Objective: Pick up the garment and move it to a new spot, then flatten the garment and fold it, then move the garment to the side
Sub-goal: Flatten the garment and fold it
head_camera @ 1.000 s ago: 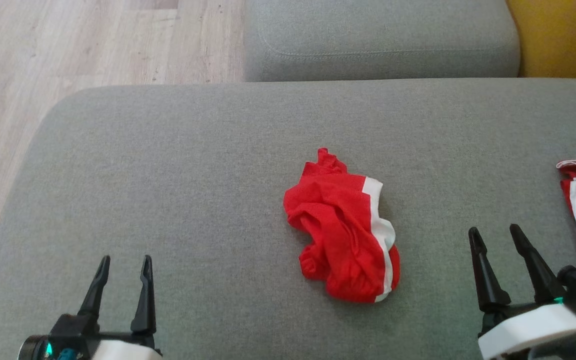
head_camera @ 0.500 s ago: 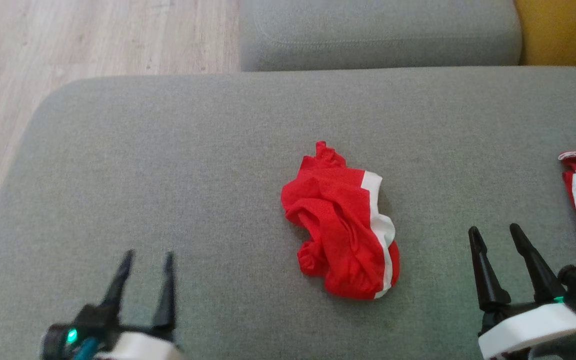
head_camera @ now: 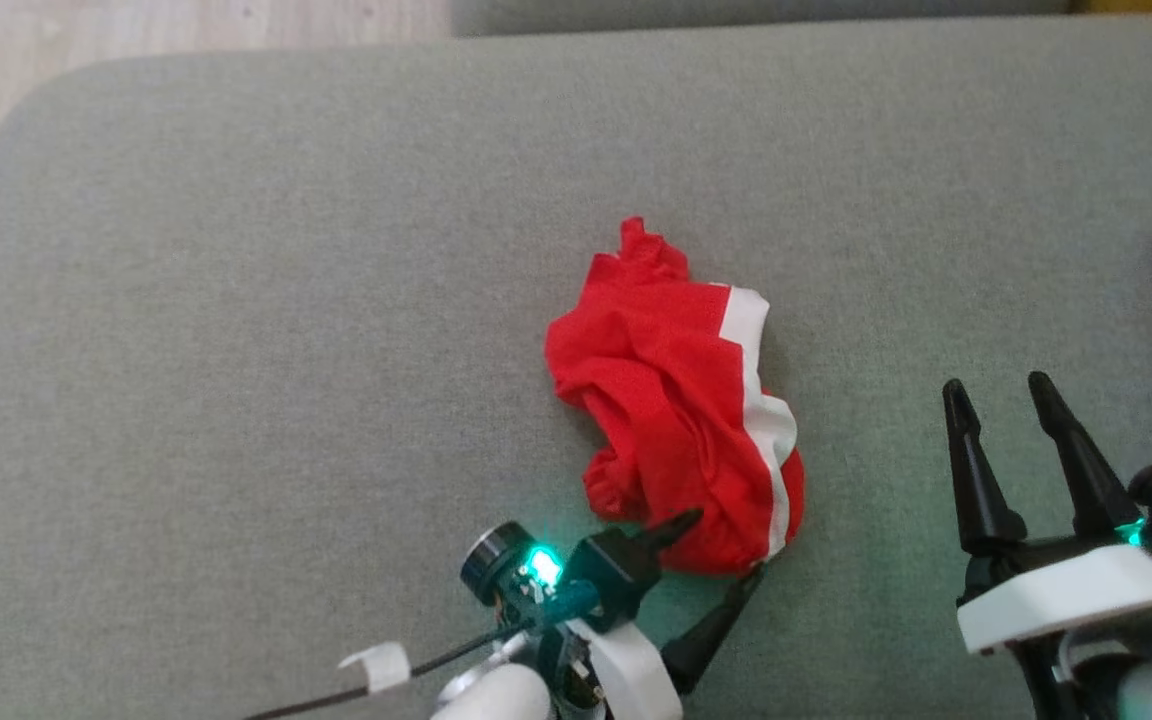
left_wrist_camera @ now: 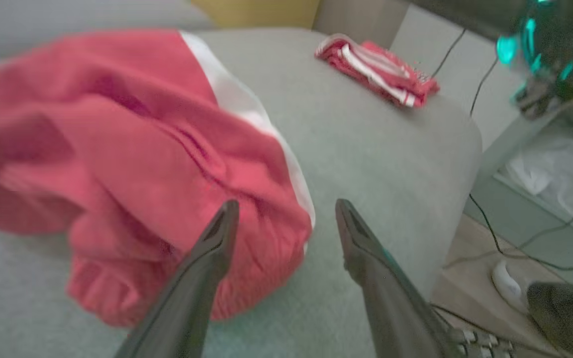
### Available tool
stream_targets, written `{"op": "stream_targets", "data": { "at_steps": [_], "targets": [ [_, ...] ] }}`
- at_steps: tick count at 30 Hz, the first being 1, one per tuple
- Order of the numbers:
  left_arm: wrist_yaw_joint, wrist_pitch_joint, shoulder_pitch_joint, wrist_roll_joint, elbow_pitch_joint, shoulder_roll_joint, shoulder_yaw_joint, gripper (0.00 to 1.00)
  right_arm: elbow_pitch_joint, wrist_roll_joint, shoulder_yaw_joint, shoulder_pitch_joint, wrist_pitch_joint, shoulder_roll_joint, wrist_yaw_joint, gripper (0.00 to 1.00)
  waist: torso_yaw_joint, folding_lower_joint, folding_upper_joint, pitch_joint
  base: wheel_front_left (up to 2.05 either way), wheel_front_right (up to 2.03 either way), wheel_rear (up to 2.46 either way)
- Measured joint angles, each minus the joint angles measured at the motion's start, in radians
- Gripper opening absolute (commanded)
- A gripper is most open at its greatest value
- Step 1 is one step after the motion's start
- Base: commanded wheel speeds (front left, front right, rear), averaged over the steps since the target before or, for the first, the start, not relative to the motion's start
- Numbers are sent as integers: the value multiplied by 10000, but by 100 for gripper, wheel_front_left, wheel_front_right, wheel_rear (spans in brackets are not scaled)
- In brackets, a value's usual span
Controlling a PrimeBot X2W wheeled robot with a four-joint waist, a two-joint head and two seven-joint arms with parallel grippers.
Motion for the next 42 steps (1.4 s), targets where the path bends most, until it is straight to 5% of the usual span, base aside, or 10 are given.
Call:
{"op": "stream_targets", "data": {
  "at_steps": [9, 10, 11, 19, 34, 35, 36, 37, 42],
  "targets": [
    [-25, 654, -1277, -236, 2084, -86, -713, 100, 188, 19, -52, -298, -29, 0, 0, 100, -421, 0, 0, 745, 0, 0, 0],
    [-25, 606, -1345, -253, 2163, -94, -721, 41, 215, 19, -67, -298, -29, 0, 0, 100, -428, 0, 0, 750, 0, 0, 0],
    [-25, 514, -1383, -328, 2242, -113, -721, 0, 247, 19, -84, -298, -29, 0, 0, 100, -424, -1, 0, 741, 0, 0, 0],
    [-6, 242, -1388, -880, 2067, 151, -491, 0, 410, 219, -253, -291, -63, 0, 0, 100, -170, -3, 0, 411, 0, 0, 0],
    [1484, 1327, -662, -1835, -150, 3072, 1870, 0, 531, 382, -232, -251, -132, 0, 0, 100, 110, -3, 0, 194, 0, 0, 0],
    [1484, 1269, -585, -1937, -130, 3089, 1977, 23, 531, 384, -221, -252, -132, 0, 0, 100, 83, -3, 0, 210, 0, 0, 0],
    [1482, 1185, -500, -2065, -90, 3087, 2033, 83, 531, 399, -215, -254, -132, 0, 0, 100, 56, -3, 0, 221, 0, 0, 0],
    [1484, 1001, -384, -2190, -46, 3064, 2104, 100, 531, 416, -207, -255, -132, 0, 0, 100, 28, -3, 0, 232, 0, 0, 0],
    [1751, -88, 111, -2499, 288, 2817, 2535, 100, 529, 441, -215, -255, -132, 0, 0, 100, -70, -3, 0, 205, 0, 0, 0]
  ]
}}
